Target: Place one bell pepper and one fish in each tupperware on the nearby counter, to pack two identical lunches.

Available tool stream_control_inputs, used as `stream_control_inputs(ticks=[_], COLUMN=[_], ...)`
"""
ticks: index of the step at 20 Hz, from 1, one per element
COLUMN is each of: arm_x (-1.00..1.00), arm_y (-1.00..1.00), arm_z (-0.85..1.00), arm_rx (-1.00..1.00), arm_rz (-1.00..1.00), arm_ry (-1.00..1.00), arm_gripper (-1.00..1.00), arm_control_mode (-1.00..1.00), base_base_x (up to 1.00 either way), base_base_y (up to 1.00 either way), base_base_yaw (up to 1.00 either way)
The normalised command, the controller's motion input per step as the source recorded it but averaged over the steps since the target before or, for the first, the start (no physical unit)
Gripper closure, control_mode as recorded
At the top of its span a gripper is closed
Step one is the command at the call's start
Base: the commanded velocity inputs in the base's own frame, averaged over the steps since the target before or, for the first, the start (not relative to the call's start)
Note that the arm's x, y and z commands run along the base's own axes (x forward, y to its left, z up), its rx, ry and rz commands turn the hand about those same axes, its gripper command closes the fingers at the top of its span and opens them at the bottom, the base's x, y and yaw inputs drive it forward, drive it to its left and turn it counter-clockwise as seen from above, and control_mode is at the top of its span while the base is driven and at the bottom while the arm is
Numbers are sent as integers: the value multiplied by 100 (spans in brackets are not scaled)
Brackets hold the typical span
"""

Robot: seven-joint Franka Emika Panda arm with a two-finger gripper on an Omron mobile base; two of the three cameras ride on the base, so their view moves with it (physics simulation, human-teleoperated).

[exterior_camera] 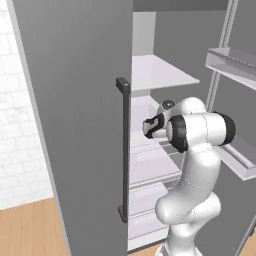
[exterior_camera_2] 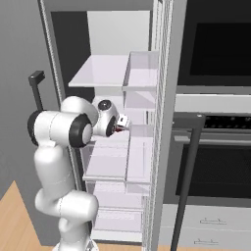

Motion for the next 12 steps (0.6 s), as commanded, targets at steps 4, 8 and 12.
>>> stream_control_inputs(ticks=[4,8,12], arm_x=[-100,-100,-100], arm_y=[0,5,18], arm_z=[41,43,66], arm_rx=[3,0,0], arm_rz=[0,3,7], arm_ry=[1,9,19], arm_gripper=[100,100,100], arm_control_mode=[-100,-100,-100], base_base_x=[0,0,0], base_base_y=[0,0,0], base_base_yaw=[0,0,0])
